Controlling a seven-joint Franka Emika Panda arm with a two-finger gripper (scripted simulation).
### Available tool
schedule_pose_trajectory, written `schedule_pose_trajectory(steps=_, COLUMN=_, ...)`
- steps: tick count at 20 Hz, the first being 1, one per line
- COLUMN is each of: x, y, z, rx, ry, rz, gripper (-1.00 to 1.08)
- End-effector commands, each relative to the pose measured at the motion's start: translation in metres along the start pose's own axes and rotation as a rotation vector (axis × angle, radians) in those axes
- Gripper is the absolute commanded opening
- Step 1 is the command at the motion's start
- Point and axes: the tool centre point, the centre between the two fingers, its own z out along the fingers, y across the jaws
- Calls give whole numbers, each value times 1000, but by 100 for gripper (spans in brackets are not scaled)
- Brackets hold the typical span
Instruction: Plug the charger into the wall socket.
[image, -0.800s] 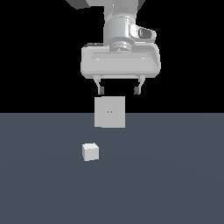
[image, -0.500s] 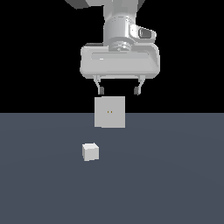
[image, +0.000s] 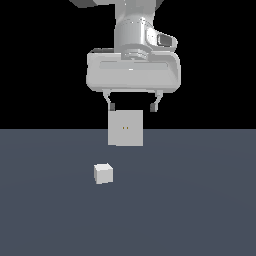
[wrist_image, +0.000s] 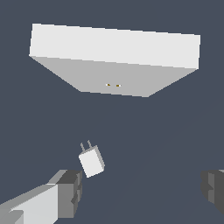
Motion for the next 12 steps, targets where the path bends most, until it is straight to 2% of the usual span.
schedule_pose_trajectory(steps=1, x=-3, y=-3, z=4, rx=4, ry=23, rz=-21, gripper=100)
schedule_pose_trajectory(steps=12, x=-17, y=-21, z=27, rx=25, ry=161, rz=-140, gripper=100)
